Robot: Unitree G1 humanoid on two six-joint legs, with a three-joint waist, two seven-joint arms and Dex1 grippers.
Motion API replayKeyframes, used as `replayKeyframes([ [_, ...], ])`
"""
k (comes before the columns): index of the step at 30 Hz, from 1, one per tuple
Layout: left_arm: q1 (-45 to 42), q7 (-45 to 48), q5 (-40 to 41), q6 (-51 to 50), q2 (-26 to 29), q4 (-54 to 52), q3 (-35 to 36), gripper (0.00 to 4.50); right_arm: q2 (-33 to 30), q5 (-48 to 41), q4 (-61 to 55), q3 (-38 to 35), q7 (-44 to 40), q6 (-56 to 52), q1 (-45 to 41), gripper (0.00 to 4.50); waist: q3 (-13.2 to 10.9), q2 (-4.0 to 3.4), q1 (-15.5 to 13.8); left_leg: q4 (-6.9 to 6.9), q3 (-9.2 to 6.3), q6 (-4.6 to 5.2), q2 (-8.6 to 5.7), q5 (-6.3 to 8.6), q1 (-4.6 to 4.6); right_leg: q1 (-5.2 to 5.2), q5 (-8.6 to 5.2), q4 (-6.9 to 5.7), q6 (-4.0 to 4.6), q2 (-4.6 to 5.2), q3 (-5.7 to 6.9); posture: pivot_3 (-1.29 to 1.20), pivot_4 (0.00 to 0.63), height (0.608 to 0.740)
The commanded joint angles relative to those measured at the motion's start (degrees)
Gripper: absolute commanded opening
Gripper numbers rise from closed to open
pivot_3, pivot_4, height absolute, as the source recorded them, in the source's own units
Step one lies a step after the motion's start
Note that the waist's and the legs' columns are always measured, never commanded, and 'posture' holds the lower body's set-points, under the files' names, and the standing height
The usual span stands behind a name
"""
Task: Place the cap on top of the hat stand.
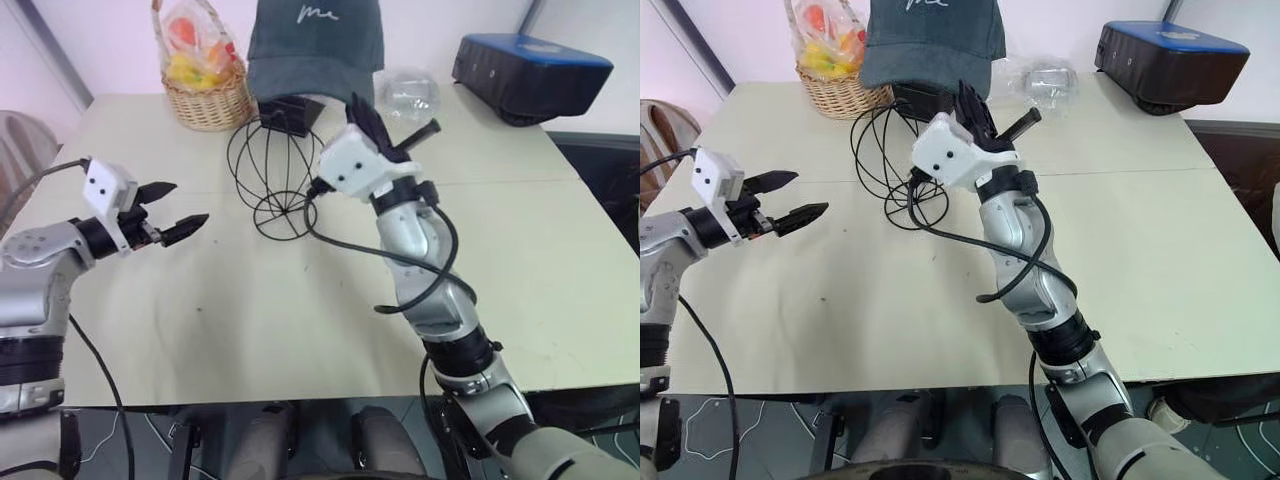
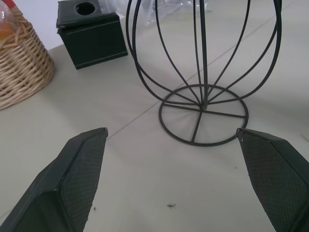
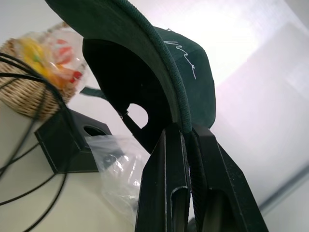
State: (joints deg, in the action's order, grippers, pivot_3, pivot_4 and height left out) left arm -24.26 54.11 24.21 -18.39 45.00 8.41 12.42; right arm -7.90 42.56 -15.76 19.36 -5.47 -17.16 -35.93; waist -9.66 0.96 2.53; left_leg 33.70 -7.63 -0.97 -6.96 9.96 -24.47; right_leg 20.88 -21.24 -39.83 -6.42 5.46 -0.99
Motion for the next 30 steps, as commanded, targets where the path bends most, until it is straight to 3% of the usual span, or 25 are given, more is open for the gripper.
replayKeyframes([
  [1, -1.99, -0.07, -0.5, 1.54, -0.18, 0.27, 0.28, 4.5, 0.42, 1.18, -2.06, 1.32, 0.88, 2.54, -0.18, 0.01, 0.0, 0.01, 0.01, 0.01, 0.0, -0.01, 0.0, 0.0, -0.01, 0.01, 0.0, -0.01, 0.0, 0.0, 0.0, 0.0, 0.15, 0.74],
  [19, -2.4, 0.46, 0.4, 0.54, -0.53, -1.13, 1.27, 4.5, 2.58, 4.47, 4.48, 4.69, 4.83, 4.5, 3.17, 0.01, 0.01, 0.01, 0.02, 0.01, 0.0, -0.05, 0.0, -0.03, -0.01, 0.02, 0.0, -0.05, 0.0, -0.01, 0.0, 0.0, 0.15, 0.74],
  [30, 0.95, 1.28, 3.64, -3.3, 2.03, -8.37, 3.77, 4.5, -0.9, 6.17, 2.53, 5.26, 3.52, 6.99, 8.55, 0.01, 0.01, 0.02, -0.08, 0.03, 0.0, -0.06, 0.0, -0.03, -0.01, 0.01, 0.0, -0.06, 0.0, 0.0, -0.01, 0.0, 0.15, 0.74],
])
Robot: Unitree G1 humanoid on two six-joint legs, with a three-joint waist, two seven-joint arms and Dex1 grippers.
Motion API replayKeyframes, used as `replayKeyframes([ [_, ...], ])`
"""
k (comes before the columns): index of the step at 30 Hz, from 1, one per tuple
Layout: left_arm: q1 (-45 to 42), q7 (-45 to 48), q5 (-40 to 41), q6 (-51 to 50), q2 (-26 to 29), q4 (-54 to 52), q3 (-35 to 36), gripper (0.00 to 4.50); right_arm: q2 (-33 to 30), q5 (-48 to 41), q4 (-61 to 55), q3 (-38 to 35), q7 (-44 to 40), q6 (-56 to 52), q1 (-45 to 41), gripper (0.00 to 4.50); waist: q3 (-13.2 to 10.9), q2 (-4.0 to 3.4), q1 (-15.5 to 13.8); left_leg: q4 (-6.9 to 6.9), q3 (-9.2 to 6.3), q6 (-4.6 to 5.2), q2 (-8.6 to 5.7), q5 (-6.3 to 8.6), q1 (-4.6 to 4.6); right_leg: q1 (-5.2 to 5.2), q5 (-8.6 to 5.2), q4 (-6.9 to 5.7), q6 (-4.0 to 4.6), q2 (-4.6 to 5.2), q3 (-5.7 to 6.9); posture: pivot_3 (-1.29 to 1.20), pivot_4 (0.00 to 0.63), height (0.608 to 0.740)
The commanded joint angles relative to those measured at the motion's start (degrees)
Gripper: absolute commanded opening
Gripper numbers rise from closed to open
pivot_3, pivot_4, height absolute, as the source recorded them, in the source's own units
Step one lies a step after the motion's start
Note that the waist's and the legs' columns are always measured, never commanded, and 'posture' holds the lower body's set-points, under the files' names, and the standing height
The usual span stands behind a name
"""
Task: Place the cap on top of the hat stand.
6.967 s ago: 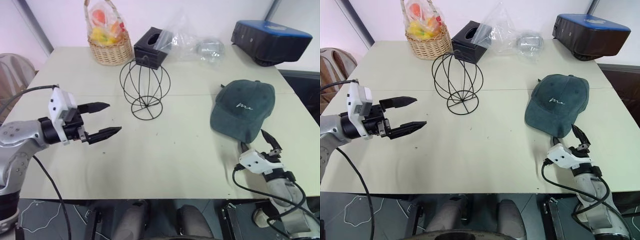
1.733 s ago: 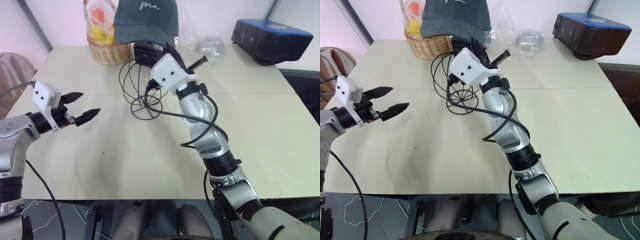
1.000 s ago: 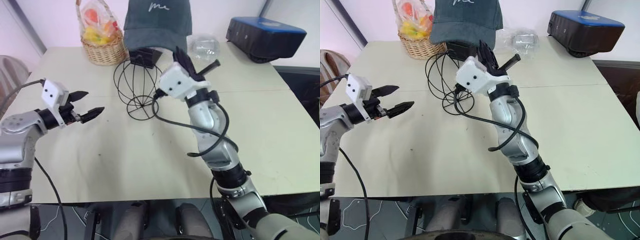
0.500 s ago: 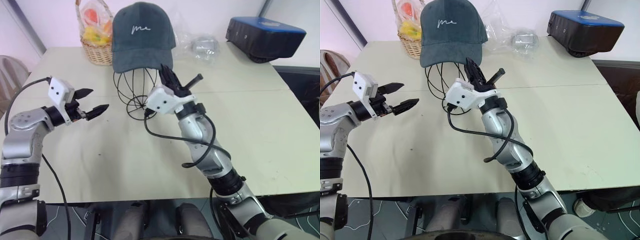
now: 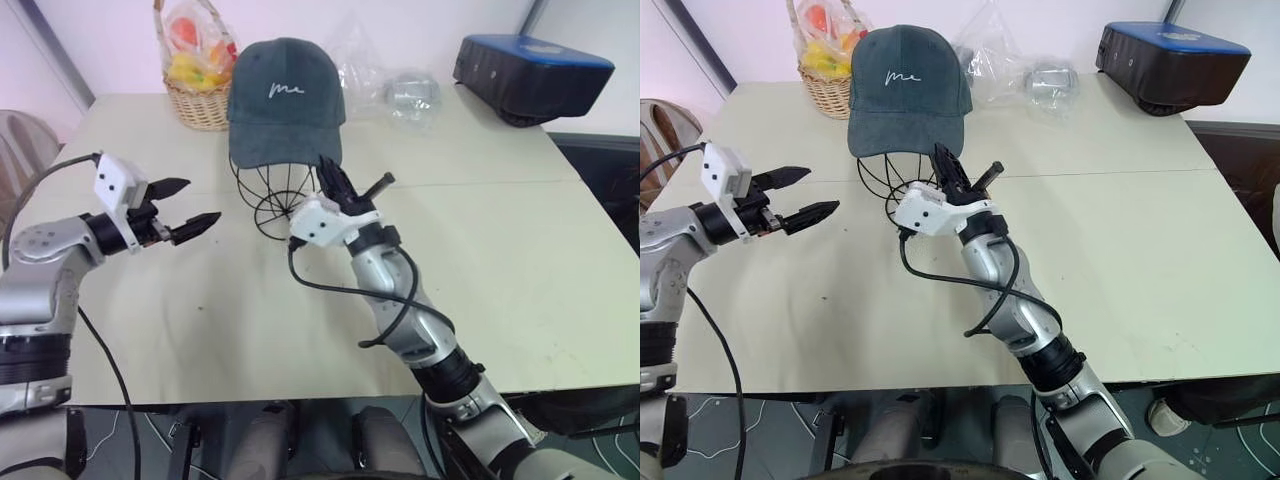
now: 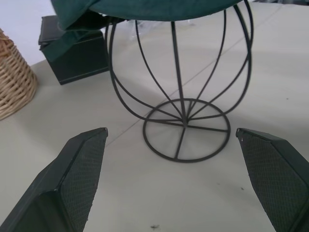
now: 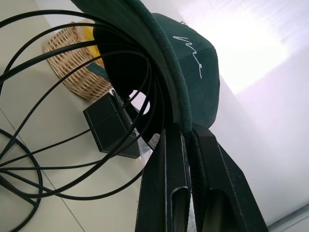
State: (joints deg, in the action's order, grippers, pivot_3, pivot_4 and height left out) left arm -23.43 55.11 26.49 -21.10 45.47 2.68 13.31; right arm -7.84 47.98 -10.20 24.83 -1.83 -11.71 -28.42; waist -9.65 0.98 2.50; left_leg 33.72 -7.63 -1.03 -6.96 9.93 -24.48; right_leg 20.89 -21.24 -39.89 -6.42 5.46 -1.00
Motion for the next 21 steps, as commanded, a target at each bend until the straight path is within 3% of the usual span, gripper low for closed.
replayKeyframes([
  [1, 0.28, 0.23, 1.64, -0.82, 1.78, -3.03, 3.04, 4.5, -1.72, 0.84, -3.31, -0.27, -0.14, 2.36, 1.51, 0.01, 0.0, 0.0, -0.06, 0.0, 0.0, 0.0, 0.0, 0.0, 0.0, 0.0, 0.0, 0.0, 0.0, 0.0, 0.0, 0.0, 0.15, 0.74],
  [15, 2.27, -0.29, 2.61, -1.69, 2.55, -5.45, 4.3, 4.5, -7.84, 3.57, -6.31, 0.03, 0.46, 11.02, 6.39, 0.01, 0.01, 0.03, -0.17, 0.03, 0.0, 0.0, 0.0, 0.0, 0.0, -0.03, 0.0, 0.0, 0.0, -0.01, 0.0, 0.0, 0.15, 0.74],
  [21, 2.55, -0.13, 2.55, -1.59, 2.87, -5.48, 4.56, 4.5, -3.72, 4.35, -6.57, -0.67, -1.65, 6.13, 7.51, 0.01, 0.01, 0.03, -0.09, 0.03, 0.0, 0.0, 0.01, 0.0, 0.01, -0.03, 0.0, -0.01, 0.0, -0.01, 0.0, 0.0, 0.15, 0.74],
])
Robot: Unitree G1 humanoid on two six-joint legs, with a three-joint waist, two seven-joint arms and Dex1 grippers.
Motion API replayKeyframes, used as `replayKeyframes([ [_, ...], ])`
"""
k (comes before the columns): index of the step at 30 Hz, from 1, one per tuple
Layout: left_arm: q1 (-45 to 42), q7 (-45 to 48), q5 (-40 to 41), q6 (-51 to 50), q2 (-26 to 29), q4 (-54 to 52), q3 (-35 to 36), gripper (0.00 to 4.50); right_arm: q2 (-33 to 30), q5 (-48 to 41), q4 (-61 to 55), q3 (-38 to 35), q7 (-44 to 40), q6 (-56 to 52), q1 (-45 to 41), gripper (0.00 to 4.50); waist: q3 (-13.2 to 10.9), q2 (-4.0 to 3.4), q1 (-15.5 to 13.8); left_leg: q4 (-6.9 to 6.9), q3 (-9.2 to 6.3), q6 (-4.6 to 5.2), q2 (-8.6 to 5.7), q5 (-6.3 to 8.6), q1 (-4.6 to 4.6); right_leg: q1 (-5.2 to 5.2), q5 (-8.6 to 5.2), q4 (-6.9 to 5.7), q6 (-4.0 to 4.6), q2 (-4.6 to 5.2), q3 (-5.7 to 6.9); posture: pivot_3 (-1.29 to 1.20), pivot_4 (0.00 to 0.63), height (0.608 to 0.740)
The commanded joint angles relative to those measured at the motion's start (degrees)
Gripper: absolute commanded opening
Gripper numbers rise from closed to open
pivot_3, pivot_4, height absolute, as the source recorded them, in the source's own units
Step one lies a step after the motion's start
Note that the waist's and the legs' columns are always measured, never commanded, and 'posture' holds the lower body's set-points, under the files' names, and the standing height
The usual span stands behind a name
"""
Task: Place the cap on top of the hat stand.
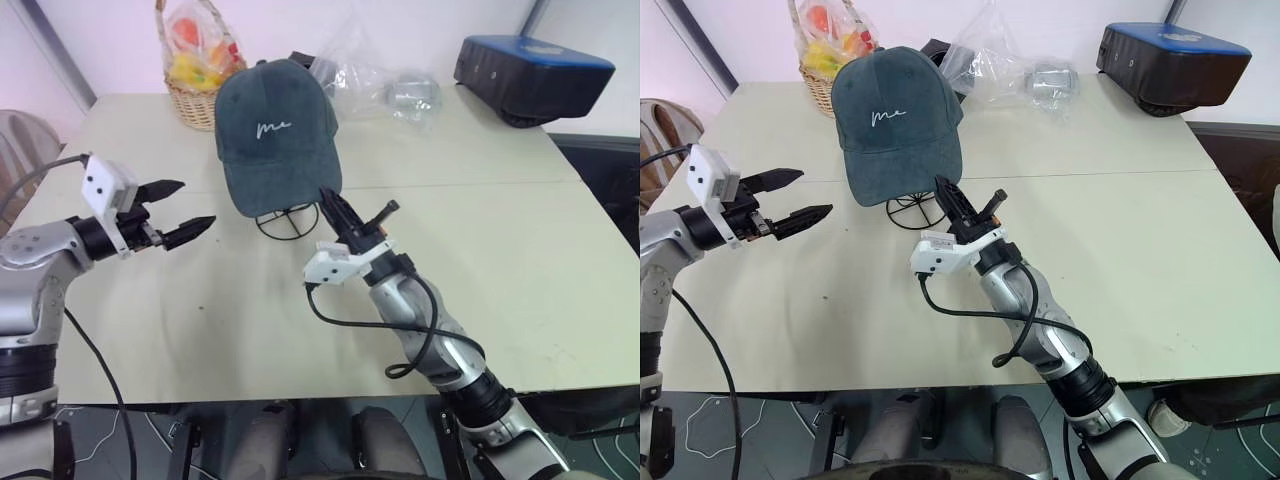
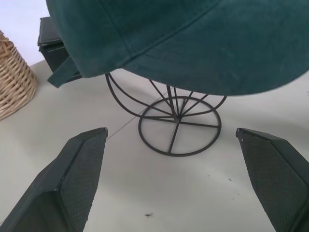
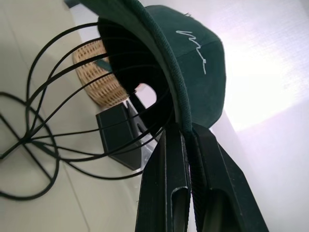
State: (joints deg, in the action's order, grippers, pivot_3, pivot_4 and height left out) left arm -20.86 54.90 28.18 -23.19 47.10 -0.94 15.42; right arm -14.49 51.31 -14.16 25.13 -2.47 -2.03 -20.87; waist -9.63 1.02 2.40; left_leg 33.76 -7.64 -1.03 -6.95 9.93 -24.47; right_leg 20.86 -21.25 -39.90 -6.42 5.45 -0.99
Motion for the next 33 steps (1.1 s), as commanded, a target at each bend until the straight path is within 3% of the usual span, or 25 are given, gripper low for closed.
replayKeyframes([
  [1, 0.02, 0.11, 0.83, 0.52, 1.29, -1.83, 2.47, 4.5, 4.25, 1.26, -2.59, -0.94, -1.45, -4.9, -0.51, 0.01, 0.0, 0.0, 0.01, 0.0, 0.0, 0.0, 0.01, 0.0, 0.0, 0.0, 0.0, -0.01, 0.0, -0.01, 0.0, 0.0, 0.15, 0.74],
  [5, -0.11, 0.21, 0.75, 0.48, 1.34, -1.69, 2.33, 4.5, 9.71, 3.79, -2.35, -0.22, -3.3, -10.62, -3.05, 0.01, 0.0, 0.0, 0.03, 0.0, 0.0, -0.01, 0.01, -0.01, 0.0, 0.01, 0.0, -0.04, 0.01, -0.02, 0.0, 0.0, 0.15, 0.74],
  [10, -0.68, 0.27, 0.63, 0.39, 1.43, -1.36, 2.03, 4.5, 11.77, 5.29, -1.77, 0.91, -3.86, -12.51, -3.65, 0.01, 0.0, 0.01, -0.18, 0.01, -0.01, -0.02, 0.0, -0.01, 0.0, 0.01, 0.0, -0.05, 0.0, -0.02, 0.0, 0.0, 0.15, 0.74],
  [33, -7.31, 1.44, -0.48, -0.39, 1.1, 1.65, -2.28, 4.5, 9.98, 9.8, -4.02, 3.06, -5.05, -11.95, 1.03, 0.01, 0.01, 0.02, 0.0, 0.01, -0.01, -0.04, 0.01, -0.02, 0.01, 0.04, 0.0, -0.1, 0.01, -0.03, -0.01, 0.0, 0.15, 0.74],
])
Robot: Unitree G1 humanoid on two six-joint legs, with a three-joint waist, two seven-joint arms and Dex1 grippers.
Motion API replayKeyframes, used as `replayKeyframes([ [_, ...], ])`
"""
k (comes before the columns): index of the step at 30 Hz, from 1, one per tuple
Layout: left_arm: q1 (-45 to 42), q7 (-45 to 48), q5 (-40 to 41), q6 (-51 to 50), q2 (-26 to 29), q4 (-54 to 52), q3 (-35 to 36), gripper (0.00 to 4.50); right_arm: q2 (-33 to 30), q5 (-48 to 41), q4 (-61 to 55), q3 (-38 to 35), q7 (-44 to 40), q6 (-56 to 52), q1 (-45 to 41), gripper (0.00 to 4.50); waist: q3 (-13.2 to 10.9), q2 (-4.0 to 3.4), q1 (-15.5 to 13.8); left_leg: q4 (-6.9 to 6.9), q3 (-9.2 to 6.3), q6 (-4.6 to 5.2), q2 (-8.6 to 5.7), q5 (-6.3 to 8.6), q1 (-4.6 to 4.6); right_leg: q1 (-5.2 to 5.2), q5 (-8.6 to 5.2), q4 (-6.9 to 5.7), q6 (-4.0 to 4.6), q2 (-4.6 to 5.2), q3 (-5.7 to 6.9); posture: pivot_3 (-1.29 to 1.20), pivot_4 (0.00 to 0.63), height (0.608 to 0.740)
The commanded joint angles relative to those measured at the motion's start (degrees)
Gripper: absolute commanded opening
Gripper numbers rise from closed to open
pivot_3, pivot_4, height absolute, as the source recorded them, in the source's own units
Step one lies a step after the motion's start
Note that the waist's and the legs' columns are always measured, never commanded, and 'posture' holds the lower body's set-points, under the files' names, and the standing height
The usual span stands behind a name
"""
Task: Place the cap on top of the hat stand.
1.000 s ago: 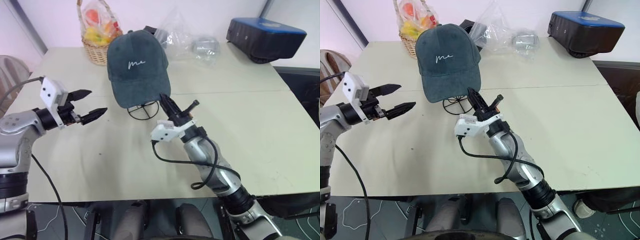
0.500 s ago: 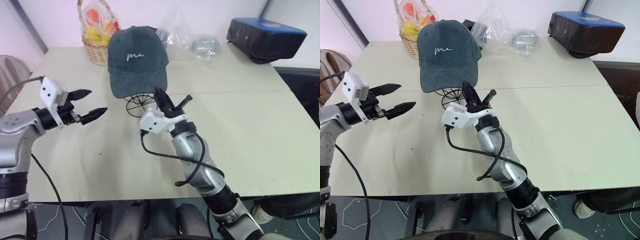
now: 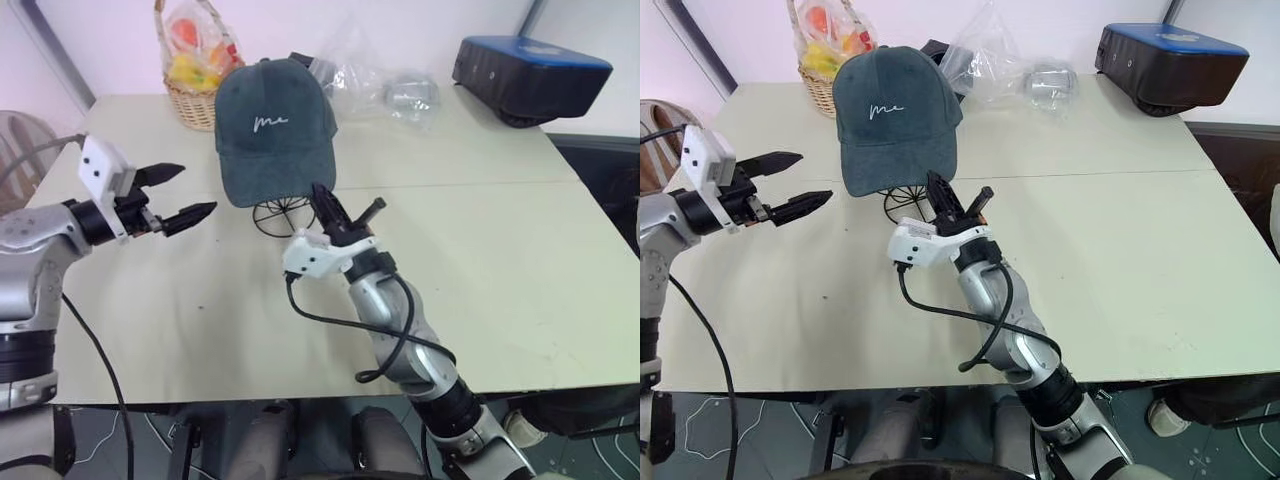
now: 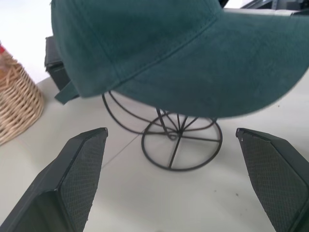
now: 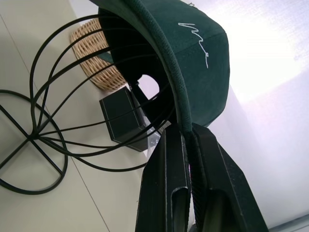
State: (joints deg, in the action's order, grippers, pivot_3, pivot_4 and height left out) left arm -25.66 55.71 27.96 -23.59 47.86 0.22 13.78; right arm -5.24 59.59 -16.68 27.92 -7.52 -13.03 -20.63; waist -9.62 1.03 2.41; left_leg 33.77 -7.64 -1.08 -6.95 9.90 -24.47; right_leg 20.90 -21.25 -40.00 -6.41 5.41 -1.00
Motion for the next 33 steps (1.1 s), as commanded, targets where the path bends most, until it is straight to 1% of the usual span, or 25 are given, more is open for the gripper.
replayKeyframes([
  [1, -3.23, 0.73, -0.14, -0.08, 0.05, 0.77, -1.11, 4.5, 0.88, 2.21, -1.47, 0.52, 0.06, -1.39, 1.27, 0.01, 0.0, 0.0, -0.04, 0.0, 0.0, 0.0, 0.0, 0.0, 0.0, 0.01, 0.0, -0.01, 0.0, -0.01, 0.0, 0.0, 0.15, 0.74],
  [10, -6.63, 1.27, -1.47, 1.27, -2.01, 3.9, -3.82, 4.5, -0.48, 1.13, -0.48, -0.19, 1.08, 0.65, 2.45, 0.01, 0.01, 0.02, -0.01, 0.02, -0.01, -0.01, 0.0, -0.01, 0.0, 0.0, 0.0, -0.03, 0.0, -0.02, 0.0, 0.0, 0.15, 0.74],
  [18, -7.66, 1.44, -2.43, 2.87, -3.66, 5.19, -3.67, 4.5, -2.86, -4.98, 0.61, 0.66, -2.23, 5.99, 2.69, 0.01, 0.02, 0.03, 0.17, 0.05, -0.01, -0.02, 0.01, -0.01, 0.0, -0.02, 0.0, -0.03, 0.0, -0.02, 0.0, 0.0, 0.15, 0.74],
  [25, -7.16, 1.42, -2.42, 3.09, -3.56, 4.71, -2.98, 4.5, -4.82, -9.64, 1.25, 0.8, -6.17, 9.54, 2.18, 0.01, 0.02, 0.03, 0.13, 0.05, 0.0, -0.02, 0.06, -0.02, 0.0, -0.01, 0.0, -0.03, 0.0, -0.06, -0.01, 0.0, 0.15, 0.74],
  [33, -6.54, 1.51, -2.18, 2.59, -2.83, 3.94, -2.37, 4.5, -3.91, -9.9, 1.7, -0.06, -6.09, 8.02, 2.06, 0.01, 0.02, 0.03, 0.15, 0.05, -0.01, -0.02, 0.07, -0.02, 0.0, -0.01, 0.0, -0.03, 0.0, -0.08, -0.02, 0.0, 0.15, 0.74],
])
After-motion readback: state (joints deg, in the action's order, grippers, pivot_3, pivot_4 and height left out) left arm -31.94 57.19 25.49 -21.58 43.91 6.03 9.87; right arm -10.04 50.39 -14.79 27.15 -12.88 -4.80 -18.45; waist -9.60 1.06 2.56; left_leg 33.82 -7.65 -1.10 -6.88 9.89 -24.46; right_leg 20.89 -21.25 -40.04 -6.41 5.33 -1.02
